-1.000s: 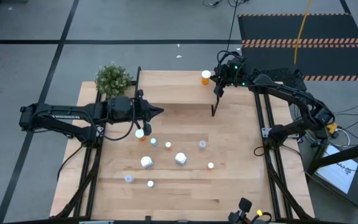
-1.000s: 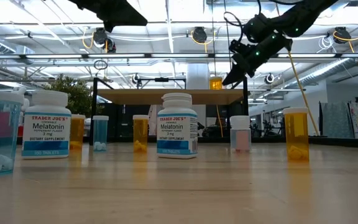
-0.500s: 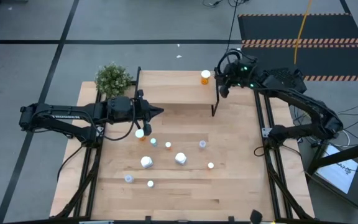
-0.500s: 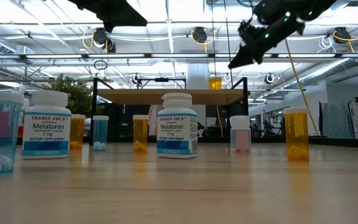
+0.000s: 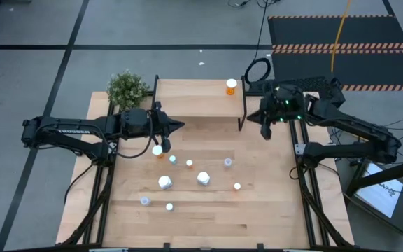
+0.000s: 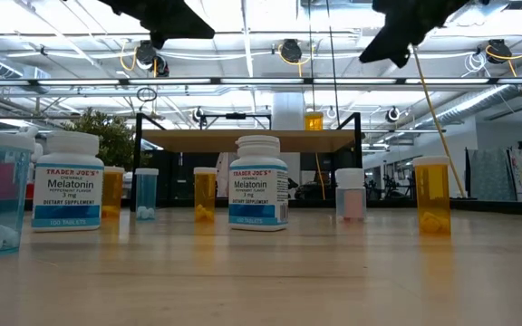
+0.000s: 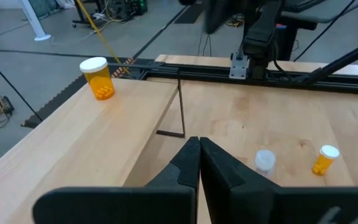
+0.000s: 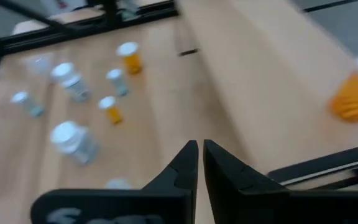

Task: Pick and place medicine bottles onto shelf by color
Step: Put the big orange pill bottle on the shelf aligned with the big orange pill bottle

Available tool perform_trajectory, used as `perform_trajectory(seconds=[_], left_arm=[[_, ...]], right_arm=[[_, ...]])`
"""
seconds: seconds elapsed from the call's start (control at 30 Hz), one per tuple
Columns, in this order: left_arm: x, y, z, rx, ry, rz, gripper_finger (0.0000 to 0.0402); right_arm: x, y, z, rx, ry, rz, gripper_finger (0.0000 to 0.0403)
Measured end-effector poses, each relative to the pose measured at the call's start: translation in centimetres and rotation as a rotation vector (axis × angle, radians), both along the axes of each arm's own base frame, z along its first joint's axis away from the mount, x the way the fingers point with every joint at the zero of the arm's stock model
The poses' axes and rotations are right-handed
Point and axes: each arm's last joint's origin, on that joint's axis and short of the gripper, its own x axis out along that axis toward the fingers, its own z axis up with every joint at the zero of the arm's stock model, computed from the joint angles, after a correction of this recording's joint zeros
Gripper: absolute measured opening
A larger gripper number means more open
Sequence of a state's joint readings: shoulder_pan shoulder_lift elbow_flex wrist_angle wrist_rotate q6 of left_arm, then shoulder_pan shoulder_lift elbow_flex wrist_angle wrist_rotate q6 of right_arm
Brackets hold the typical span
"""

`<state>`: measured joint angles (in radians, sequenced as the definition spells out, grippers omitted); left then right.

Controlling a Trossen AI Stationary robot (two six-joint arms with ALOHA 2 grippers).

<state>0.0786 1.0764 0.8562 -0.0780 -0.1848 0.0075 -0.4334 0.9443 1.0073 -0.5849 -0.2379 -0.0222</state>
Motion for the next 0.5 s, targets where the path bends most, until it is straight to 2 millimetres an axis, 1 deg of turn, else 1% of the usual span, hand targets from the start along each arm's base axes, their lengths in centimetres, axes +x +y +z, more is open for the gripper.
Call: perform_trajectory(seconds=[0.13,0.23,0.4,0.5], left_arm=[[0.0,0.0,0.0,-0.059,-0.016,0.018,0.0015],[0.0,-0.1,0.0,-0.065,-0.017,0.018,0.0015],[0.0,-0.1,-0.1,-0.078,-0.006,0.021,0.0015],[-0.2,-0.4,-0.7,-0.11,0.05,0.021,0.0015]], right_arm=[[-0.5,2.0,-0.1,0.028,0.012,0.071,0.0018],[-1.0,3.0,-1.2,0.035,0.003,0.111,0.0018],[-1.4,3.7,-3.8,0.014,-0.036,0.154,0.0018],[-1.2,3.6,-4.2,-0.03,-0.076,0.165,0.0018]])
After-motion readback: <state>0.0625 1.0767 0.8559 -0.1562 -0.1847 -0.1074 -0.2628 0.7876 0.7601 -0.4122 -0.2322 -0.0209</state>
